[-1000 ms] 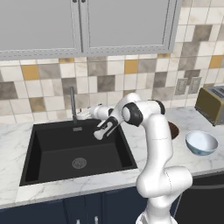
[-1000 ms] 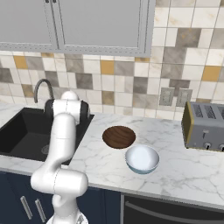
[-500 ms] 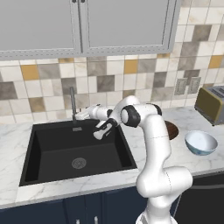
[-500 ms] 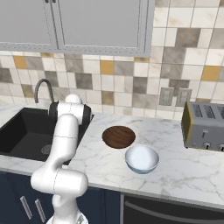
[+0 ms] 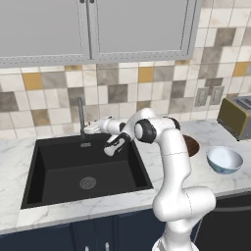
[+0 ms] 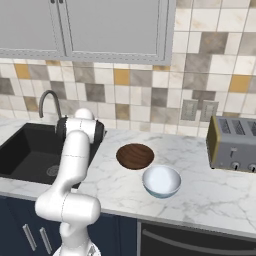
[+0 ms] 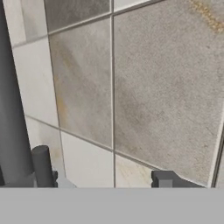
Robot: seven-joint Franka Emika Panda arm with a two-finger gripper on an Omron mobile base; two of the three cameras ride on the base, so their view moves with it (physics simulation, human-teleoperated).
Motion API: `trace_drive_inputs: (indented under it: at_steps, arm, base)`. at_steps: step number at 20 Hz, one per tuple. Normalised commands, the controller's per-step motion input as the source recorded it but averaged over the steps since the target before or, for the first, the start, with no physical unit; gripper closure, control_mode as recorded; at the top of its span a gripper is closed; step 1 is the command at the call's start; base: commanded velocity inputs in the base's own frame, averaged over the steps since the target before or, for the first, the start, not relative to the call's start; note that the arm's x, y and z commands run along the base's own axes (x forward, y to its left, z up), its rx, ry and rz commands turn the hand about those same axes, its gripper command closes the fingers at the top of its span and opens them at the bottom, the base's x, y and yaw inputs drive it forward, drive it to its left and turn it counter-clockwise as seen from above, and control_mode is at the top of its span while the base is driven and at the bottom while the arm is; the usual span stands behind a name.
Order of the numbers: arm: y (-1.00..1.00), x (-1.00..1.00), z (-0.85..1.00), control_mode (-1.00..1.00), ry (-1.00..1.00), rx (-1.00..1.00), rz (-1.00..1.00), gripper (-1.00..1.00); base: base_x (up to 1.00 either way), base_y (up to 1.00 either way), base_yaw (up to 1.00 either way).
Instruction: Rinse each bowl for a few seconds and place them down in the sink or on the counter.
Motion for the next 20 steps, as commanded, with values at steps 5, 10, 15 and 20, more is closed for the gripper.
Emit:
trace_drive_inputs:
  at_steps: [5,10,15,20]
  arm:
    - [0.01,0.24,-0.35,-1.00,-0.02,0.01,-0.05,1.00]
    - [-0.22,0.25,-0.40,-1.00,0.00,0.02,-0.12,1.00]
    - [-0.27,0.27,-0.46,-1.00,0.00,0.05,-0.10,1.00]
    - [-0.35,0.22,-0.53,-1.00,0.00,0.07,-0.09,1.00]
  base:
    - [0.00,0.00,0.00]
    - [0.00,0.00,0.00]
    - [0.00,0.00,0.00]
    - [0.00,0.00,0.00]
